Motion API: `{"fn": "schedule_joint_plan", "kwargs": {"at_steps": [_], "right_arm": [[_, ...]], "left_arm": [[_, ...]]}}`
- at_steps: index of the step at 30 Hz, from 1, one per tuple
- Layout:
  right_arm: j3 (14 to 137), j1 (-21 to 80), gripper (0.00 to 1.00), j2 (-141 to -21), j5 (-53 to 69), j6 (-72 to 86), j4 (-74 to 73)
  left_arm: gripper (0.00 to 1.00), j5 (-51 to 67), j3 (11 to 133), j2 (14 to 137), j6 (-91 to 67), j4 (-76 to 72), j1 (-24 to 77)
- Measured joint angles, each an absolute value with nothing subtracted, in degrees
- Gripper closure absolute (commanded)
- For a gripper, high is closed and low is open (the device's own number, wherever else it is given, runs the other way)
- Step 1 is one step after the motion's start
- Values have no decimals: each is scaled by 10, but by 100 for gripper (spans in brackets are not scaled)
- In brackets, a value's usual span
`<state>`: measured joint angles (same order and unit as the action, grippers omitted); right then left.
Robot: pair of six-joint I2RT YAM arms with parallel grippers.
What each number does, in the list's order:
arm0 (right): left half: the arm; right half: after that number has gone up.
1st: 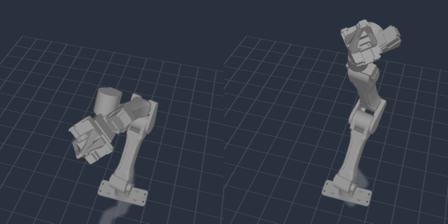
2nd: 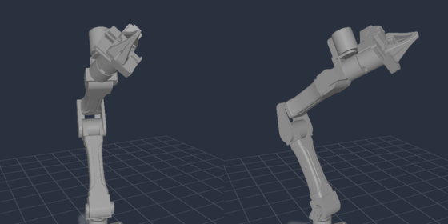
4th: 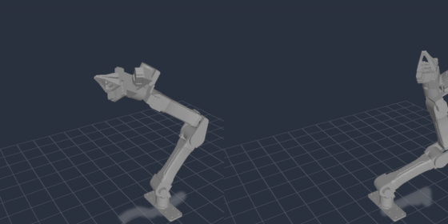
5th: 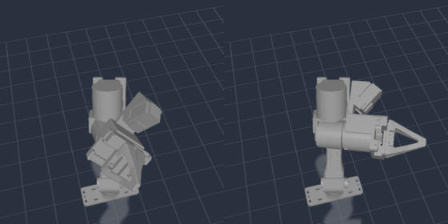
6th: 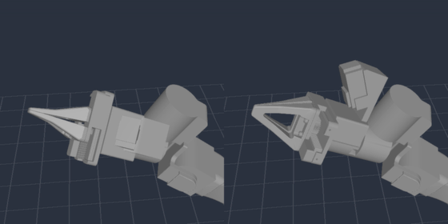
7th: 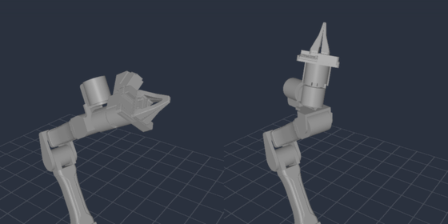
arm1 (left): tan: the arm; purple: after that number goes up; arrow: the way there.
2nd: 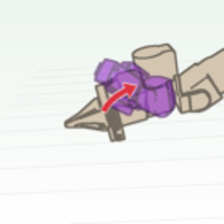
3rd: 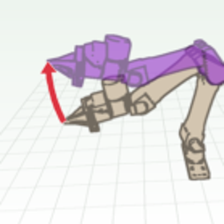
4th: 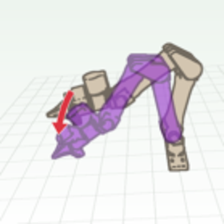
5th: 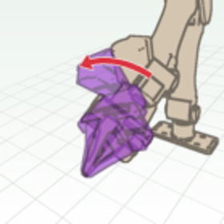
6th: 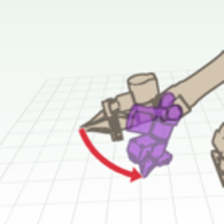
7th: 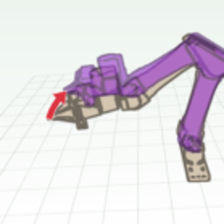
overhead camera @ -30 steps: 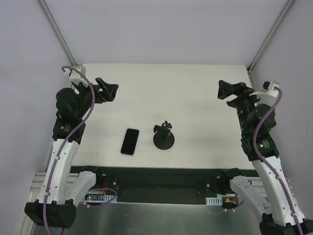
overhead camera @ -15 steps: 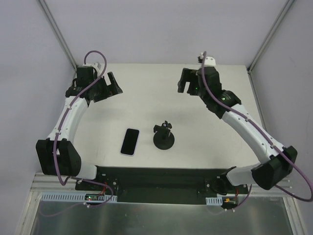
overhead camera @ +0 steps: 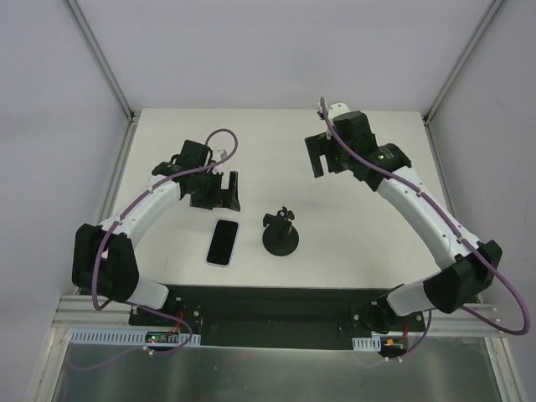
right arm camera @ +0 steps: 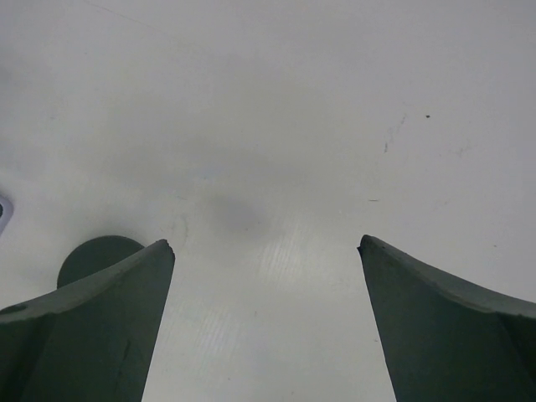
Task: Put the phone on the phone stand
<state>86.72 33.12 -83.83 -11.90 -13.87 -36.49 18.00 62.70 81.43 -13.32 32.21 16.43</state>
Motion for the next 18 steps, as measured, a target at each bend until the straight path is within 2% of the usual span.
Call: {"fn": "schedule_joint_plan", "kwargs": {"at_steps": [10, 18], "right_arm": [[787, 306, 4, -708, -97, -169, -333], [761, 306, 4, -669, -74, -172, -292]], "left_arm": [[1, 192, 613, 946, -58, 363, 220], [1, 161, 610, 959, -40, 384, 246]]}}
